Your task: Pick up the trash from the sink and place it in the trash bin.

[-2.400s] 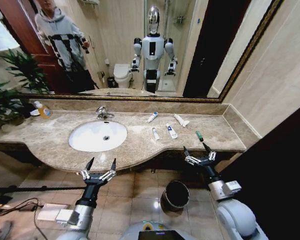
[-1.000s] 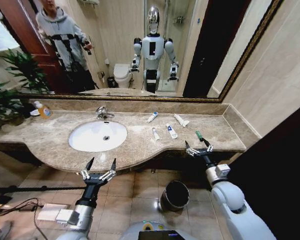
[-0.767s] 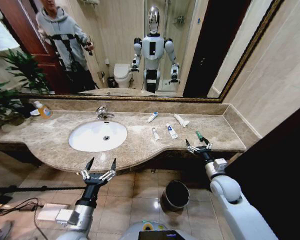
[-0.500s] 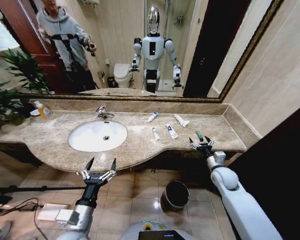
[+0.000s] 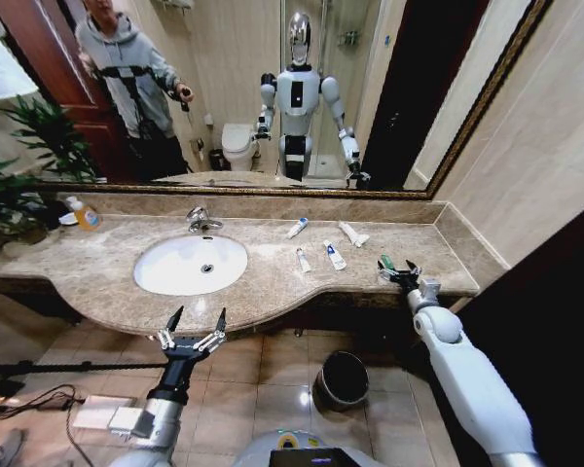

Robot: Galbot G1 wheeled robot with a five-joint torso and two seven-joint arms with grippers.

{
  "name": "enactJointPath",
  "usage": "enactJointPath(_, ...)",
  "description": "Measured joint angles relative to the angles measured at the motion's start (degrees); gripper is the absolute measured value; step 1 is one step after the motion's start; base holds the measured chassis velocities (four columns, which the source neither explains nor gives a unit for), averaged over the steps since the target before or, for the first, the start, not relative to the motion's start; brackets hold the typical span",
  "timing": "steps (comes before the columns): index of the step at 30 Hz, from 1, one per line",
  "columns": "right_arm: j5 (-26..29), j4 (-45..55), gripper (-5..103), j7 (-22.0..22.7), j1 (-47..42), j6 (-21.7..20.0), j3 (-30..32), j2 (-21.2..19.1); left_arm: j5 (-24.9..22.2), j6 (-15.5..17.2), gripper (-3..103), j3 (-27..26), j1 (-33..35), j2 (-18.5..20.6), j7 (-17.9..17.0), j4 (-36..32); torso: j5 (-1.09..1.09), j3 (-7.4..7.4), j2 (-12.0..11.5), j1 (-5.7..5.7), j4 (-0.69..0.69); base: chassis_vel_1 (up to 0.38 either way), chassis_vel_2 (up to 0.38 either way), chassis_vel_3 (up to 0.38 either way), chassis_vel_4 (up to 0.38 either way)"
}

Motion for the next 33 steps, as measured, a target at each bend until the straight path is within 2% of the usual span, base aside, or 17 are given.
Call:
enactJointPath(2,-0.04,-0.66,99,-0.09,0.11,0.22,-0.05,-0.03,0.0,0.0,100,0.0,0.0,0.0,0.0,0.0,0.0,0.0,0.0,0.0,0.0,0.0,0.0,0.0,0.0)
enactJointPath(5,0.12,-1.24,84,-0.41,0.12,0.43,-0.07,-0.22,0.0,0.0,100,0.0,0.0,0.0,0.0,0.0,0.0,0.0,0.0,0.0,0.0,0.0,0.0,0.0,0.0)
enactJointPath(6,0.12,-1.24,84,-0.41,0.12,0.43,-0.07,-0.22,0.0,0.0,100,0.0,0.0,0.0,0.0,0.0,0.0,0.0,0.0,0.0,0.0,0.0,0.0,0.0,0.0)
enactJointPath(9,0.2,-1.45,69,-0.48,-0.04,0.47,-0.06,-0.12,0.0,0.0,100,0.0,0.0,0.0,0.0,0.0,0.0,0.0,0.0,0.0,0.0,0.0,0.0,0.0,0.0)
enactJointPath(11,0.23,-1.46,69,-0.49,-0.08,0.47,-0.05,-0.09,0.0,0.0,100,0.0,0.0,0.0,0.0,0.0,0.0,0.0,0.0,0.0,0.0,0.0,0.0,0.0,0.0)
enactJointPath(12,0.24,-1.46,57,-0.51,-0.13,0.46,-0.04,-0.05,0.0,0.0,100,0.0,0.0,0.0,0.0,0.0,0.0,0.0,0.0,0.0,0.0,0.0,0.0,0.0,0.0)
enactJointPath(14,0.24,-1.46,57,-0.53,-0.15,0.45,-0.04,-0.02,0.0,0.0,100,0.0,0.0,0.0,0.0,0.0,0.0,0.0,0.0,0.0,0.0,0.0,0.0,0.0,0.0)
enactJointPath(17,0.24,-1.41,41,-0.55,-0.17,0.4,-0.03,0.17,0.0,0.0,100,0.0,0.0,0.0,0.0,0.0,0.0,0.0,0.0,0.0,0.0,0.0,0.0,0.0,0.0)
enactJointPath(18,0.24,-1.41,41,-0.55,-0.17,0.4,-0.03,0.17,0.0,0.0,100,0.0,0.0,0.0,0.0,0.0,0.0,0.0,0.0,0.0,0.0,0.0,0.0,0.0,0.0)
enactJointPath(21,-0.01,-0.96,25,-0.55,-0.34,0.31,0.05,0.48,0.0,0.0,100,0.0,0.0,0.0,0.0,0.0,-0.01,0.0,0.0,0.0,0.0,0.0,0.0,0.0,0.0)
enactJointPath(24,-0.34,-0.85,21,-0.41,-0.36,0.31,0.08,0.82,0.0,0.0,100,0.0,0.0,0.0,0.0,0.0,0.0,0.0,0.0,0.0,0.0,0.0,0.0,0.0,0.0)
enactJointPath(33,-0.51,2.01,21,0.2,-1.47,0.15,1.18,1.04,0.0,0.0,100,0.0,0.0,0.0,0.0,0.0,0.0,0.0,0.0,0.0,0.01,0.0,0.0,0.0,0.0)
